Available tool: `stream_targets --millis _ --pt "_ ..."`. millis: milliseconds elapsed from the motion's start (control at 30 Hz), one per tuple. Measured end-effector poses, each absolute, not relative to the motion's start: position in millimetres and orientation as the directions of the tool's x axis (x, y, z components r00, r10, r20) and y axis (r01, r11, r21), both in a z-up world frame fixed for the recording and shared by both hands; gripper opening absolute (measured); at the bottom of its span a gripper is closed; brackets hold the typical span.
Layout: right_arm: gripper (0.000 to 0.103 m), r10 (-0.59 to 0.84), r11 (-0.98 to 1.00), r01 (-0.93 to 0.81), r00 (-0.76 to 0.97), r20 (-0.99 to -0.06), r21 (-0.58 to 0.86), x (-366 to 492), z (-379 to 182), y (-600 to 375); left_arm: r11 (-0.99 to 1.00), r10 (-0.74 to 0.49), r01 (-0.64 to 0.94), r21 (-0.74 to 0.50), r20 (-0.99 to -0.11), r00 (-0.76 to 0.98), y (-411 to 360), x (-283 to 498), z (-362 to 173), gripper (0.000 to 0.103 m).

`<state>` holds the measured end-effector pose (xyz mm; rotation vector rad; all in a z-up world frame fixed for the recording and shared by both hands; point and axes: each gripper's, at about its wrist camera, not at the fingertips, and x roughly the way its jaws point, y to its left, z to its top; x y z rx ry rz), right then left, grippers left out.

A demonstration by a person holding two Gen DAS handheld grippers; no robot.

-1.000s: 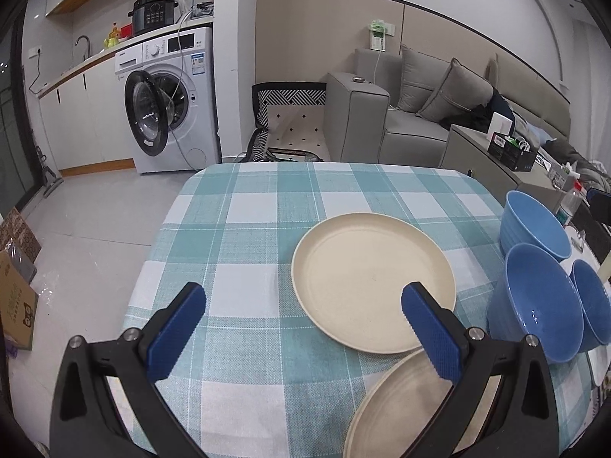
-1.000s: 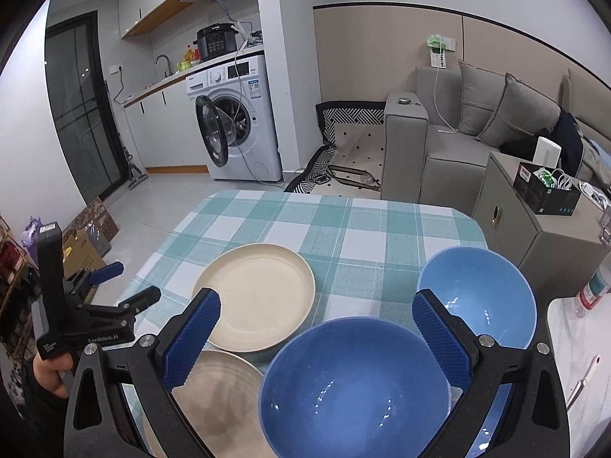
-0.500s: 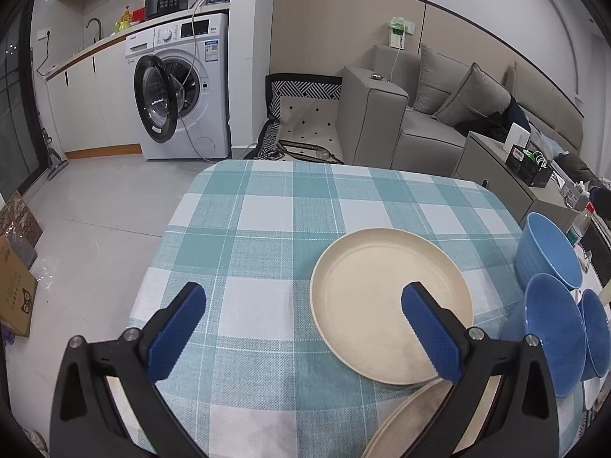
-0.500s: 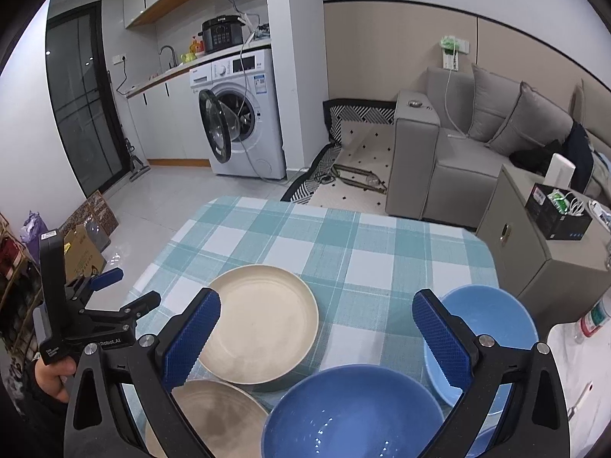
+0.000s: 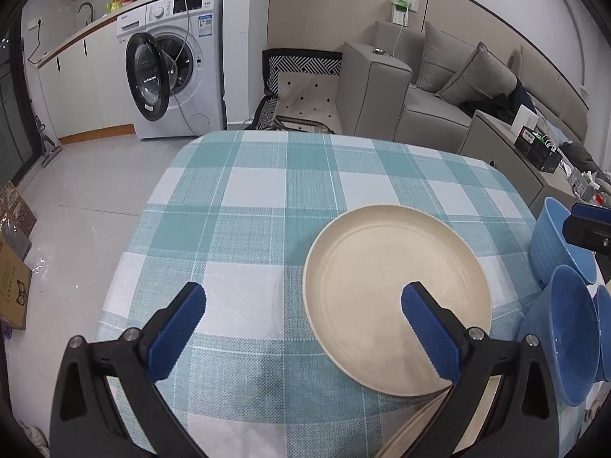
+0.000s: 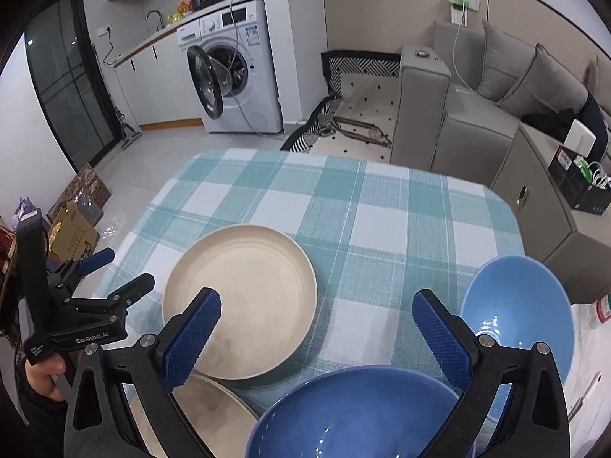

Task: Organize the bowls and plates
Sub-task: 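Withdraw both grippers from the stacked plates toward the remaining cream plate, then move both grippers onto the remaining cream plate's rim and close them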

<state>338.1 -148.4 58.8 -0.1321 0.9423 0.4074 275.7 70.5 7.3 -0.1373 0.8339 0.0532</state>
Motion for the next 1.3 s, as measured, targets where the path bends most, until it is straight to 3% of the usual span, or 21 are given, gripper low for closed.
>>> stream_targets --millis 300,567,867,933,1033,1133,1200,1300 --pt "0.102 0.263 0.918 -0.387 0.435 -0.861 0.085 366 30 -141 0.989 0.012 -0.12 -0.082 -0.774 0.632 72 285 -9 0.103" --pt "0.077 0.234 0.907 -0.414 0.349 -0.907 0.074 380 0 -129 0.989 0.013 -0.123 -0.077 -0.796 0.605 72 292 -21 0.103" --pt "0.069 0.22 0.904 -0.42 0.288 -0.932 0.084 390 -19 -119 0.992 0.01 -0.11 -0.064 -0.819 0.574 68 298 -31 0.1" --pt "0.065 0.219 0.902 -0.423 0.278 -0.935 0.085 391 -23 -117 0.993 0.006 -0.102 -0.063 -0.823 0.569 67 298 -32 0.093" --pt "0.062 0.224 0.898 -0.43 0.26 -0.939 0.095 392 -28 -115 0.993 0.001 -0.095 -0.064 -0.826 0.564 65 299 -34 0.091" --pt "0.055 0.222 0.891 -0.442 0.235 -0.946 0.099 391 -35 -111 0.995 -0.023 -0.072 -0.074 -0.838 0.545 63 300 -38 0.07" --pt "0.054 0.22 0.885 -0.454 0.217 -0.951 0.101 390 -39 -108 0.994 -0.034 -0.07 -0.083 -0.849 0.528 62 301 -42 0.067" --pt "0.05 0.209 0.887 -0.454 0.215 -0.954 0.092 389 -43 -106 0.993 -0.051 -0.064 -0.098 -0.853 0.519 61 301 -45 0.053"
